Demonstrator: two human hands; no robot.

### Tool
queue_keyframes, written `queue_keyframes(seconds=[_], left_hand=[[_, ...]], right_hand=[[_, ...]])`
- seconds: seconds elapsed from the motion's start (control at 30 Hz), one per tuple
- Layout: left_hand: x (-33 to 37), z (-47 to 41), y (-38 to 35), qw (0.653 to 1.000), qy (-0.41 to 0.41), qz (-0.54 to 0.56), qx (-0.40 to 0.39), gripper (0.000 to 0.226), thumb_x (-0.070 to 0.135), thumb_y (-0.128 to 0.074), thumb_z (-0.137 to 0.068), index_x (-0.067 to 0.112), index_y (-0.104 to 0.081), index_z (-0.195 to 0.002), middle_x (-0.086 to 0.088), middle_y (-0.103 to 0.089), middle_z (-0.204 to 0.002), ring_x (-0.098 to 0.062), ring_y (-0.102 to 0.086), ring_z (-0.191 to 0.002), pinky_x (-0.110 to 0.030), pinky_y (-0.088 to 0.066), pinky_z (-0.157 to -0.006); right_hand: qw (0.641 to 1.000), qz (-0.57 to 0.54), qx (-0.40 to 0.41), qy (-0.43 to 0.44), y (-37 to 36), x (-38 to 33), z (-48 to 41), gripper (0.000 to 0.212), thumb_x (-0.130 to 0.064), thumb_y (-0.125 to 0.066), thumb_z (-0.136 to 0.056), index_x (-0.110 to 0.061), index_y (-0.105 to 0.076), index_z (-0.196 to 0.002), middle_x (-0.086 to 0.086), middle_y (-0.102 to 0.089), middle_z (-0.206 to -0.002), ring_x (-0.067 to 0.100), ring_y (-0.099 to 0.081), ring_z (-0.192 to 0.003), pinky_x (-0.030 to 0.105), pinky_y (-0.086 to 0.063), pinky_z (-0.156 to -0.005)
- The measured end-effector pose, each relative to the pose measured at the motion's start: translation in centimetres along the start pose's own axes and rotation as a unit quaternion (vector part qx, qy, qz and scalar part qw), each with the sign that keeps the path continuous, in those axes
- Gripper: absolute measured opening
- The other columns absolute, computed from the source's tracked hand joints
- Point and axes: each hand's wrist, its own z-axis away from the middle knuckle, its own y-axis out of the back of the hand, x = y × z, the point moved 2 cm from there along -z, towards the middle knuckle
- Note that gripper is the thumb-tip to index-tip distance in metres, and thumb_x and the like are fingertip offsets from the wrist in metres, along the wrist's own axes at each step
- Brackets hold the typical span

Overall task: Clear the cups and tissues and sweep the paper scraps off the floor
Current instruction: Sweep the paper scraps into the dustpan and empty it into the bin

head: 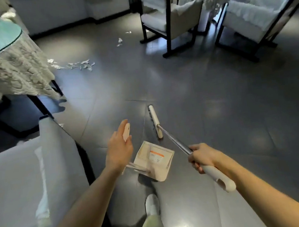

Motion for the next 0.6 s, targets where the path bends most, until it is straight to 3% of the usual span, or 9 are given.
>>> queue_keyframes(seconds=[0.17,0.33,0.6], left_hand=[[-1.3,-12.4,1.1,1.0,0.002,0.017,0.023,0.052,0.012,-0.053,-0.093,0.026,-0.038,-0.141,-0.013,-0.063,-0.109,-0.031,-0.062,-0.089,-0.041,-0.052,-0.082],[-1.6,-25.1,2.9,0.998,-0.03,-0.022,0.056,0.051,0.005,-0.056,-0.089,0.014,-0.044,-0.138,-0.015,-0.062,-0.122,-0.035,-0.062,-0.099,-0.033,-0.047,-0.084],[-3.7,-45.7,2.9,0.996,0.01,-0.045,0.073,0.052,0.007,-0.058,-0.09,0.014,-0.041,-0.139,-0.013,-0.059,-0.127,-0.032,-0.059,-0.109,-0.036,-0.046,-0.093]], right_hand=[[1.0,0.003,-0.005,0.026,0.0,-11.1,-11.5,0.031,0.008,-0.042,-0.086,-0.016,-0.048,-0.105,0.003,-0.039,-0.047,0.009,-0.035,-0.031,0.015,-0.032,-0.034],[0.998,0.009,-0.026,0.053,0.8,-20.9,-20.5,0.048,0.006,-0.046,-0.086,-0.015,-0.047,-0.129,0.003,-0.04,-0.049,0.009,-0.037,-0.033,0.017,-0.033,-0.034],[0.997,0.032,-0.054,0.054,3.5,-36.8,-36.9,0.047,0.005,-0.048,-0.085,-0.005,-0.046,-0.131,-0.001,-0.042,-0.041,0.009,-0.037,-0.032,0.016,-0.034,-0.035]])
